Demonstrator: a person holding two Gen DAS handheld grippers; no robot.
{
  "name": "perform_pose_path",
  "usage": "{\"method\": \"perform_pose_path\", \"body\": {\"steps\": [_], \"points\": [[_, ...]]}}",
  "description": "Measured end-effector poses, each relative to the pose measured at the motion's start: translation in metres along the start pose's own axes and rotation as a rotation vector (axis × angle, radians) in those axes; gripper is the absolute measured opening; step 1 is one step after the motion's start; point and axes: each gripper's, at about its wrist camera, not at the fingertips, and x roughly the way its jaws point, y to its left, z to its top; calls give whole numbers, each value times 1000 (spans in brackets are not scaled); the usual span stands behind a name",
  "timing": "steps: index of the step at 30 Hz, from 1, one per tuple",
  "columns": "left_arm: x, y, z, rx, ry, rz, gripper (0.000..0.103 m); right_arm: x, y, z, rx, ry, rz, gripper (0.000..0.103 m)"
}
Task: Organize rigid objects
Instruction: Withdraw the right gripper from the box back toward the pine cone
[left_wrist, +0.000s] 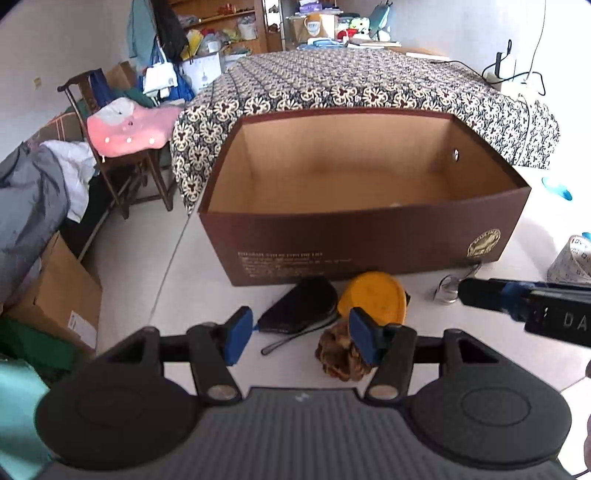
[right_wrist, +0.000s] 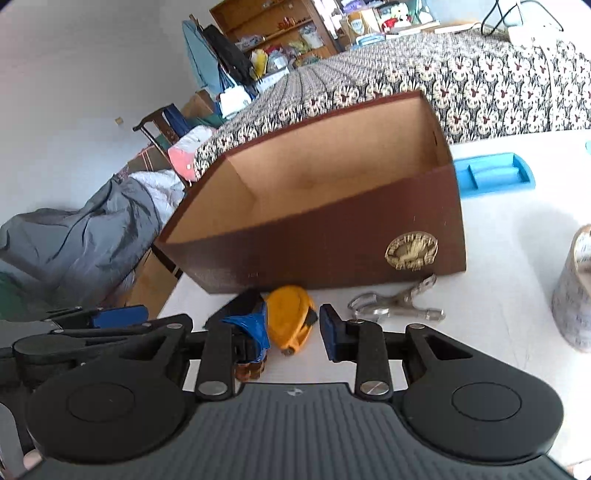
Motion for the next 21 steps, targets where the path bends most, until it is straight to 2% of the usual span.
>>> {"method": "perform_pose_path", "body": {"steps": [21], "points": [[13,-2,-11,1,48,1,60,15,-2,-17,29,83,-8,14]]}}
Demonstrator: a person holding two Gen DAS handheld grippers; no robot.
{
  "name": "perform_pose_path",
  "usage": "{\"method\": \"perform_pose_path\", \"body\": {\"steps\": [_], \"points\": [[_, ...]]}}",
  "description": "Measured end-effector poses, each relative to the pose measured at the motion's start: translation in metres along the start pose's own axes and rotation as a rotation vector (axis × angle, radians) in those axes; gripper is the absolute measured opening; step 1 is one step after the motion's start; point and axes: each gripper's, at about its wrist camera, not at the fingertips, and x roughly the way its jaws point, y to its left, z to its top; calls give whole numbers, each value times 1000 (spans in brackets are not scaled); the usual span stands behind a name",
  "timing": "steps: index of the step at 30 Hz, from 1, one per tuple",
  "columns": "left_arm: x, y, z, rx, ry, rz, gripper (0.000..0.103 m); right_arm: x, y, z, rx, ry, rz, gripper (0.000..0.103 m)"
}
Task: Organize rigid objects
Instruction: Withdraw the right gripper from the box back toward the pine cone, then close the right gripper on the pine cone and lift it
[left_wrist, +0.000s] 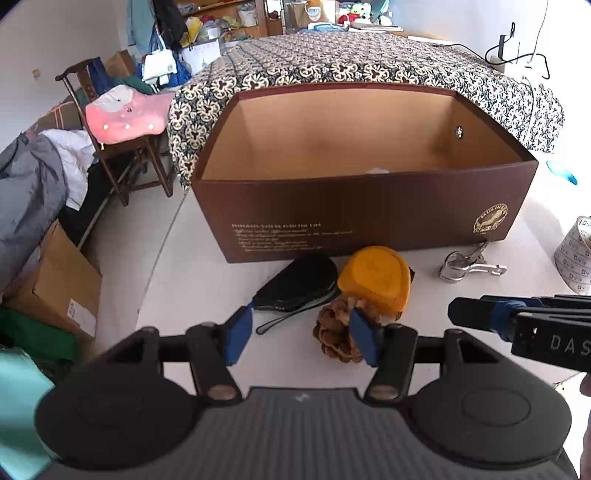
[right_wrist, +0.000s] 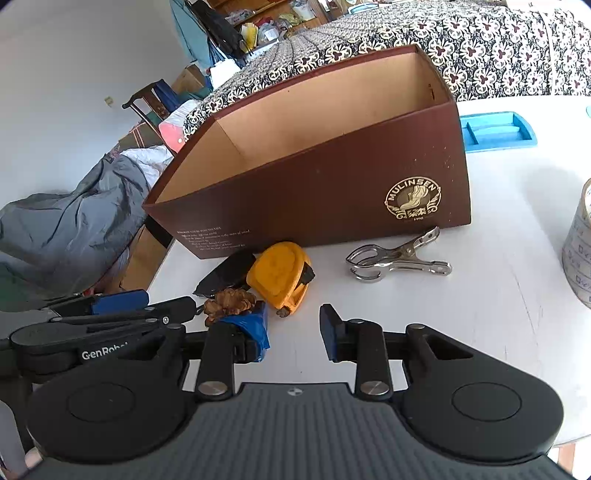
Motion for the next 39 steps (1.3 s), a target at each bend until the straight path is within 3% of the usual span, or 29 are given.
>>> {"method": "perform_pose_path", "body": {"steps": [16,29,39], "points": [[15,5,-5,-1,30,-61,61,11,-7,5,62,27,56,15],[21,13,-15,-6,-13,-226,62,20,-15,12,127,29,151,17],[40,10,-13,-14,38,-290,62,34,-7,14,122,91,205,18]]}}
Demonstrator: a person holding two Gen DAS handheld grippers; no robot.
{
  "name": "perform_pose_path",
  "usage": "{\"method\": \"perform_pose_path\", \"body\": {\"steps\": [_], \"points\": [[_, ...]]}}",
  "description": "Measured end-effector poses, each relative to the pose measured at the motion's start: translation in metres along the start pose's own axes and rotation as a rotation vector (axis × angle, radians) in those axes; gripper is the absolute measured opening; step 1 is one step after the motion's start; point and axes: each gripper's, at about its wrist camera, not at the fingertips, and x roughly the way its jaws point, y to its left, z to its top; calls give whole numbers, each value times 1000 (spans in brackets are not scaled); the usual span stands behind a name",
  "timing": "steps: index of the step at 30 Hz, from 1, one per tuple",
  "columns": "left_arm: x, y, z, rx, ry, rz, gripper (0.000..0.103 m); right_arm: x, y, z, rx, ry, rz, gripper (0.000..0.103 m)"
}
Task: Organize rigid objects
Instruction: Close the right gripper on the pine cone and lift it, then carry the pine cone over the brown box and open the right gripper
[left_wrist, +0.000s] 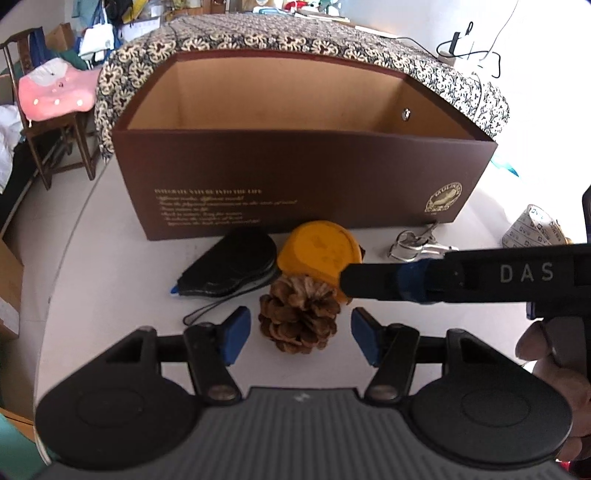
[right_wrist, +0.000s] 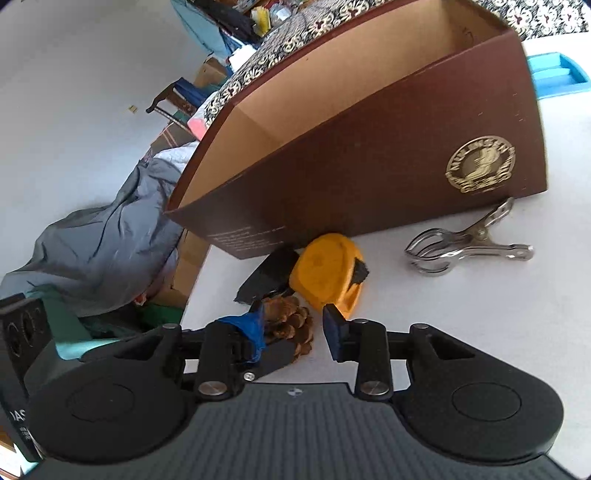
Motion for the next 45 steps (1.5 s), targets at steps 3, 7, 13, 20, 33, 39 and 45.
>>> {"method": "perform_pose_path", "body": {"steps": [3,7,13,20,33,39,45], "points": [[6,3,-1,-17,23,-2,62,6,2,0,-5,25,5,18],[9,8,-1,-32,25,4,57,14,3,-2,4,56,5,20],[12,12,-3,-47,26,-13,47,18,1,-3,35,70,40,22],[8,12,-8,-40,17,-27,46,10,-3,-5,34,84,71,19],[-52,-23,39,95,-214,-68,46,-62,45,32,-215,-183,81,17],[-52,-24,95,151,-308,-37,46,-49,59,89,-279,-257,63,16],[-10,-1,148,115,-232,-15,46,0,49,139,-227,-191,33,15]]}}
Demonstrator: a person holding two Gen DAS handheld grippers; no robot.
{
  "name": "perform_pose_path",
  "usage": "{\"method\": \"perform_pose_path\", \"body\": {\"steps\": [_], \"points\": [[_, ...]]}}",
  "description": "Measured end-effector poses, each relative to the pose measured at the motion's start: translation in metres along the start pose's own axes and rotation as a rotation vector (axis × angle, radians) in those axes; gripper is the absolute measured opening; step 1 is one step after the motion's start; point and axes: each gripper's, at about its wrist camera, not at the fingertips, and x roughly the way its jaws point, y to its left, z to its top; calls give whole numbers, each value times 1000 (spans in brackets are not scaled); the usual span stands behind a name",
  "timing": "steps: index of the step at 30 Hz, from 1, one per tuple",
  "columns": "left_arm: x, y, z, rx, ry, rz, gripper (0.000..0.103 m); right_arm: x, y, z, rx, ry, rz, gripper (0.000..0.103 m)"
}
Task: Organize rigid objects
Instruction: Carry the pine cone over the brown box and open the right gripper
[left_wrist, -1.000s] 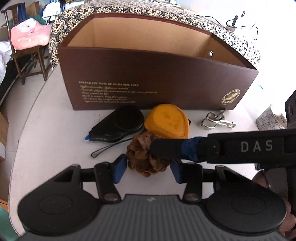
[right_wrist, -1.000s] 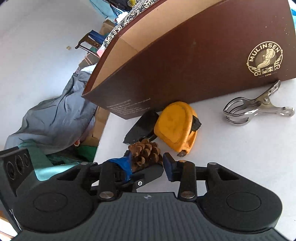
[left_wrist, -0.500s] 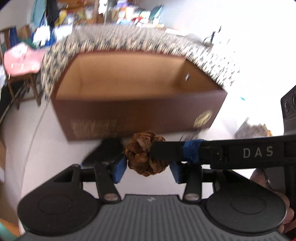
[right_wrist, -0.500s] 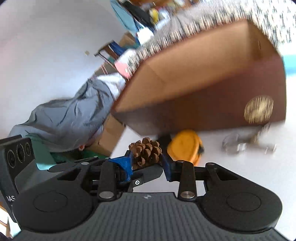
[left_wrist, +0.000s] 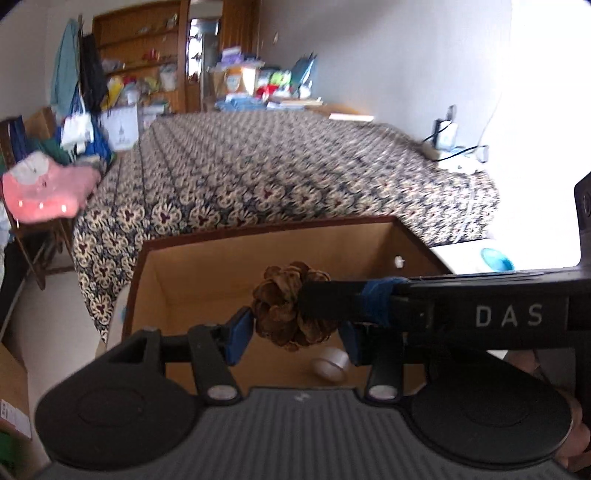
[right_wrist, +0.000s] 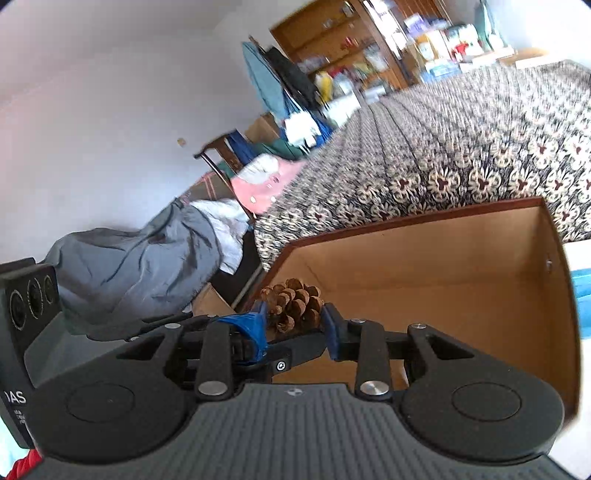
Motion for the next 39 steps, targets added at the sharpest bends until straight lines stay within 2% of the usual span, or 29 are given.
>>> {"method": "perform_pose_path", "body": {"steps": [7,15,22,31,39], "points": [[56,26,15,-13,109,45,46,53,-15,16,53,102,-28,15],[96,40,21,-6,207,102,47,88,-36,21,169,200,-21,14],[115,46,21,-36,259,136,47,102,-36,18,130,204,-46,14],[123,47,21,-33,281,201,48,112,-34,18,63,181,-103,14],[128,45,21,-19,308,232,48,112,-54,21,179,175,-98,14]]}}
